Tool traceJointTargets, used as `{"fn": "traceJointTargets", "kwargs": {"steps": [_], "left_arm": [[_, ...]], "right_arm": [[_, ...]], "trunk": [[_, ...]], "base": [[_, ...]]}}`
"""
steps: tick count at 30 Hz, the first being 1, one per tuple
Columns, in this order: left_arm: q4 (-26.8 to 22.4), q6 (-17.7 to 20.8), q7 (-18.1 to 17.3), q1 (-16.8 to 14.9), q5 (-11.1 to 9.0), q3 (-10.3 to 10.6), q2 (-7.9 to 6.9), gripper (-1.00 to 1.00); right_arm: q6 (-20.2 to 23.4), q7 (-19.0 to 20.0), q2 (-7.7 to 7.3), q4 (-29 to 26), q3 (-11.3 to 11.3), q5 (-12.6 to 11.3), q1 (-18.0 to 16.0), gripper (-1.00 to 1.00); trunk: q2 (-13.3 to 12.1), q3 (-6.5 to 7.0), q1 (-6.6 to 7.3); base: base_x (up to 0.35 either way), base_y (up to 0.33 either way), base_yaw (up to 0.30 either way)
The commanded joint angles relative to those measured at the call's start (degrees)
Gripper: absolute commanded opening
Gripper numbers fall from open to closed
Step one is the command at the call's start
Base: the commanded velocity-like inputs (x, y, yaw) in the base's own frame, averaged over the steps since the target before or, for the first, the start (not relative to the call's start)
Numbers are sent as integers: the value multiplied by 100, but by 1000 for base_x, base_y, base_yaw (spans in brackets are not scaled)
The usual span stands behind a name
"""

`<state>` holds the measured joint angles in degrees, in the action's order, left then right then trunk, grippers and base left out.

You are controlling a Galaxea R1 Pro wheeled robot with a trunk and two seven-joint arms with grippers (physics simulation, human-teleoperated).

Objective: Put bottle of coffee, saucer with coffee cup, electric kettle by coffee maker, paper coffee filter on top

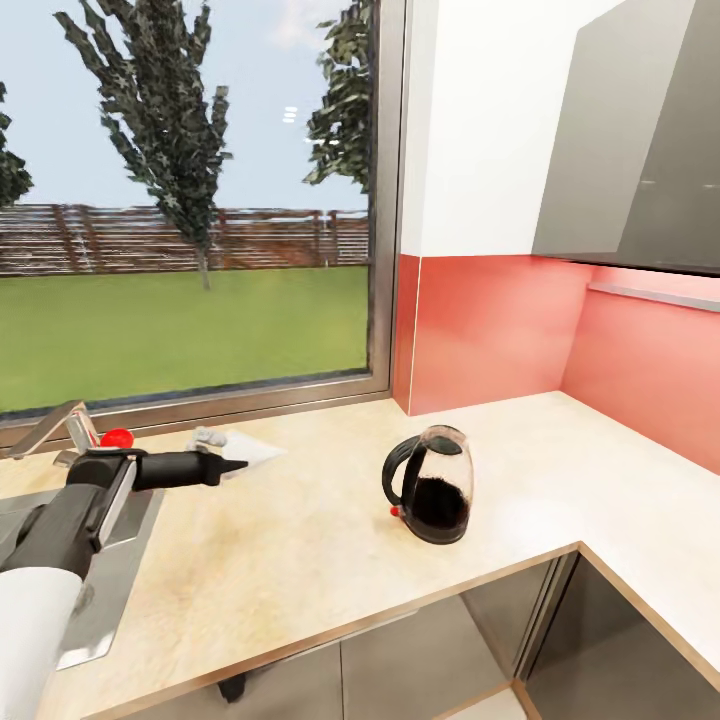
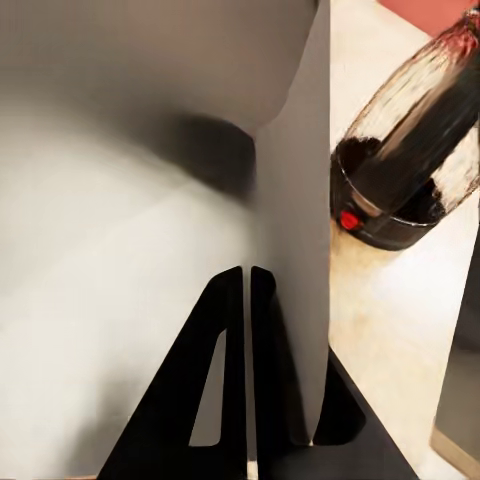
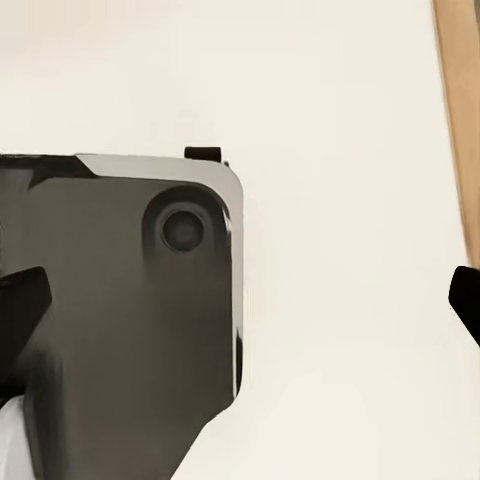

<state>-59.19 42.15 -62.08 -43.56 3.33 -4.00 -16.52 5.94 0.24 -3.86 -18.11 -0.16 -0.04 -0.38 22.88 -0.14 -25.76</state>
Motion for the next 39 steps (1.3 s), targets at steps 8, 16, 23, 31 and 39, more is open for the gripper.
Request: {"fn": "traceJointTargets", "kwargs": {"steps": [8,16,23,31,39], "left_arm": [[-211,53,-75,68,92,-36,-153,-100],[-230,40,-76,76,97,-39,-158,-100],[-237,31,-74,70,97,-40,-158,-100],[-515,49,-68,67,105,-40,-154,-100],[-559,48,-67,69,106,-40,-152,-100]], "right_arm": [[31,3,8,-68,-3,-13,3,100],[30,-5,8,-61,-10,-14,3,100],[28,-9,8,-61,-4,-12,3,100],[4,-15,8,-69,-2,-5,0,100],[-146,-9,3,-68,-2,-5,1,100]], "trunk": [[4,-3,-2],[4,-3,-2],[4,0,-2],[4,1,-2],[4,1,-2]], "base": [[-40,0,158],[-296,0,270],[-335,0,253],[-337,0,41],[-338,0,2]]}}
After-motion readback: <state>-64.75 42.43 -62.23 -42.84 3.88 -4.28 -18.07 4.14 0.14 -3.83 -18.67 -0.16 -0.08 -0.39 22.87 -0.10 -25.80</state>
